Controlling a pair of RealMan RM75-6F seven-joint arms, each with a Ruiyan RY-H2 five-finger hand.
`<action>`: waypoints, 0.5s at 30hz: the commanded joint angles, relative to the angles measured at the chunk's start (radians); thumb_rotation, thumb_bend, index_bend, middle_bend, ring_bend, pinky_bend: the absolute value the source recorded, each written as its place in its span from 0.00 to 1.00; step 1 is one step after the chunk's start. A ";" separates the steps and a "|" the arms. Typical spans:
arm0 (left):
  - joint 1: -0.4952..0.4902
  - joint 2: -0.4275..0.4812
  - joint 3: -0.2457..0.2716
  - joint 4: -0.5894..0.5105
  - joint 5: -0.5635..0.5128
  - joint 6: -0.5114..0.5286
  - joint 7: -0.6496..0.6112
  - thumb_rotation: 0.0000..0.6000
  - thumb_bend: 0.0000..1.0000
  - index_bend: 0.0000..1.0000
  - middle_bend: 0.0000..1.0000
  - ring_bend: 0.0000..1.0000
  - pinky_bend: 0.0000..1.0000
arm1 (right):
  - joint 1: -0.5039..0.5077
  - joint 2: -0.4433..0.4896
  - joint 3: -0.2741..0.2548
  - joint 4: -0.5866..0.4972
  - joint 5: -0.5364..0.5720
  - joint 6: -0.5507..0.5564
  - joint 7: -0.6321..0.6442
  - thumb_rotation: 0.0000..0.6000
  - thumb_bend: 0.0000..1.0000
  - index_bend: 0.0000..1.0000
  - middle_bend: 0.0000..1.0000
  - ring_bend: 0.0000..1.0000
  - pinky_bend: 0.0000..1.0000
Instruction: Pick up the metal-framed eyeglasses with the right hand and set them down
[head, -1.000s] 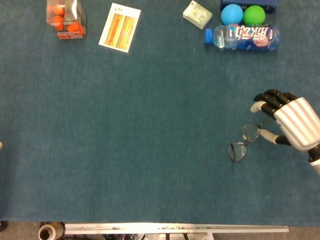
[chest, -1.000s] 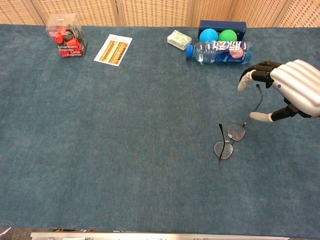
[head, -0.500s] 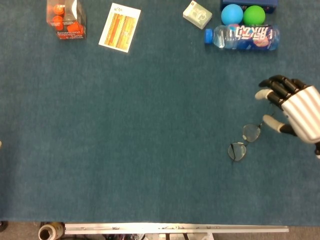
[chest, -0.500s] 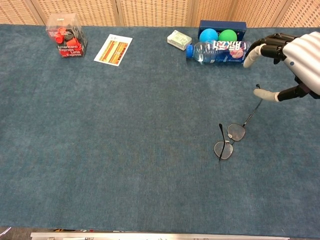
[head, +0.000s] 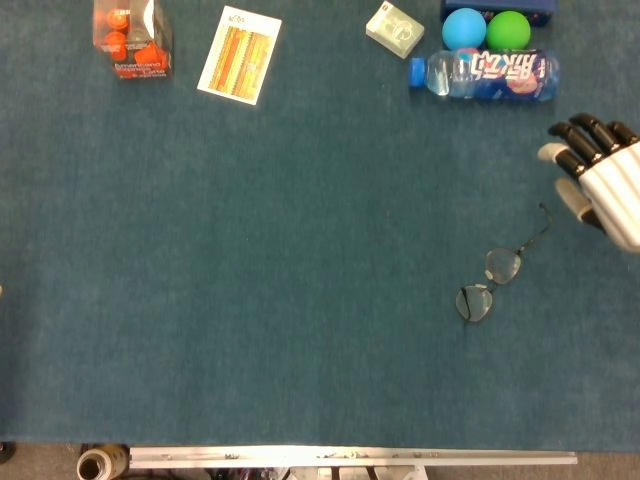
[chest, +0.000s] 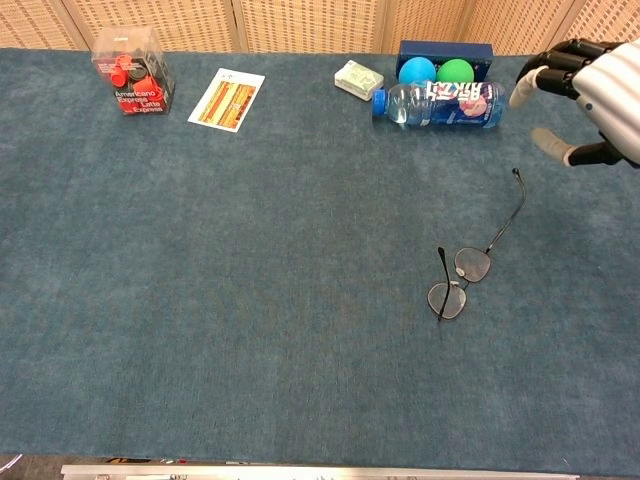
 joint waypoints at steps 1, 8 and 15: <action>0.001 -0.001 0.000 0.004 -0.002 -0.001 -0.003 1.00 0.04 0.49 0.47 0.48 0.63 | 0.015 -0.041 0.011 0.074 0.004 0.006 0.017 1.00 0.34 0.41 0.34 0.26 0.47; 0.004 -0.006 0.002 0.015 -0.001 0.000 -0.014 1.00 0.04 0.49 0.47 0.48 0.63 | 0.038 -0.112 0.003 0.210 0.019 -0.018 0.106 1.00 0.34 0.41 0.34 0.26 0.47; 0.005 -0.008 0.002 0.022 -0.006 -0.003 -0.020 1.00 0.04 0.49 0.47 0.48 0.63 | 0.059 -0.176 -0.011 0.297 0.024 -0.039 0.176 1.00 0.33 0.41 0.34 0.26 0.47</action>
